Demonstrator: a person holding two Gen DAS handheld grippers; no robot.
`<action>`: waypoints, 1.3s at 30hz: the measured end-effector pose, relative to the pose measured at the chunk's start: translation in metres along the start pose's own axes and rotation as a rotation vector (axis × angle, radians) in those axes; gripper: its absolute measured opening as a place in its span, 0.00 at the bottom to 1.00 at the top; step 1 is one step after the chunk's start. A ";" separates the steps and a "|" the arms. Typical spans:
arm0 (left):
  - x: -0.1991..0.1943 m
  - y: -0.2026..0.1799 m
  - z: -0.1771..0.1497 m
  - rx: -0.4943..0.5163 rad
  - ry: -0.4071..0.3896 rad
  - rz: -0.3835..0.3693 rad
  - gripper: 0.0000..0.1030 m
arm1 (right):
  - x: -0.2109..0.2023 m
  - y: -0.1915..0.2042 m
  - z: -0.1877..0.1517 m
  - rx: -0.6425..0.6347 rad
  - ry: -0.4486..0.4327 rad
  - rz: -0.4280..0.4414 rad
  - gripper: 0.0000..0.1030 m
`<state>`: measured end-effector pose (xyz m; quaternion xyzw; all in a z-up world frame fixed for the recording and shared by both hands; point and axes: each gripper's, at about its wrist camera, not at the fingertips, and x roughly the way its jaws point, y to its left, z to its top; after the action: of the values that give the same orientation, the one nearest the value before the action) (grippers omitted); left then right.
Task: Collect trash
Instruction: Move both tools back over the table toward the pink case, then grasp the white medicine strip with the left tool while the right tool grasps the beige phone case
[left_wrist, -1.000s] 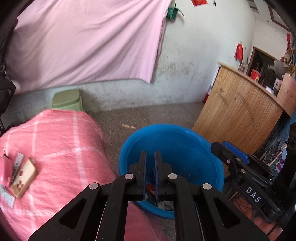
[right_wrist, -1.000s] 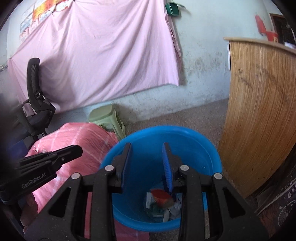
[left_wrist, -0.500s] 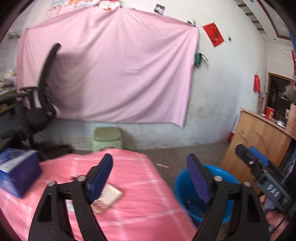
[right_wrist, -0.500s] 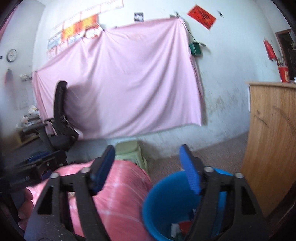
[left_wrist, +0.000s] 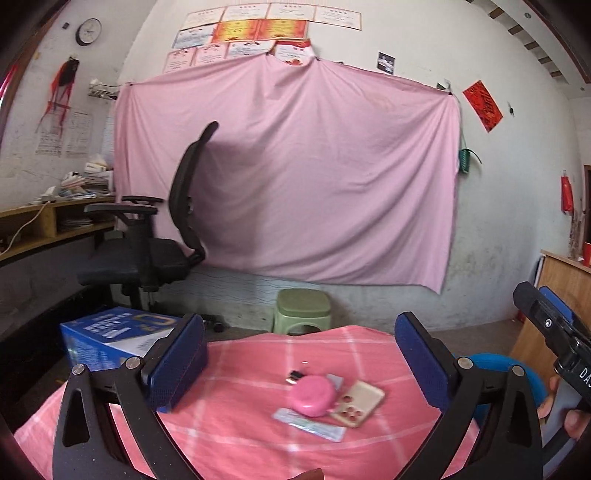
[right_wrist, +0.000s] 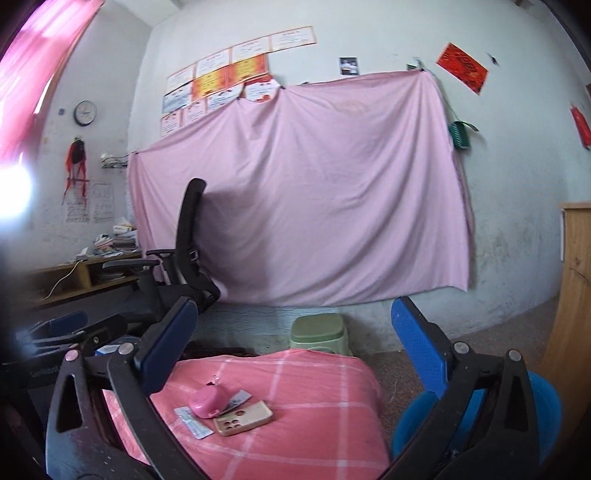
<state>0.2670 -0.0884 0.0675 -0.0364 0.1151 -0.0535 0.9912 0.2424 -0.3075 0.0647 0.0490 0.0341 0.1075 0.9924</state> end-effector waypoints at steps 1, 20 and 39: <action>-0.002 0.007 -0.003 -0.002 -0.006 0.012 0.99 | 0.003 0.007 -0.002 -0.015 0.002 0.013 1.00; 0.043 0.070 -0.055 0.007 0.257 -0.031 0.98 | 0.089 0.057 -0.062 -0.210 0.439 0.064 1.00; 0.103 0.058 -0.085 -0.017 0.584 -0.190 0.65 | 0.156 0.050 -0.112 -0.269 0.862 0.154 0.94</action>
<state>0.3525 -0.0474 -0.0431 -0.0385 0.3918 -0.1532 0.9064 0.3756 -0.2144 -0.0500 -0.1270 0.4261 0.1949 0.8743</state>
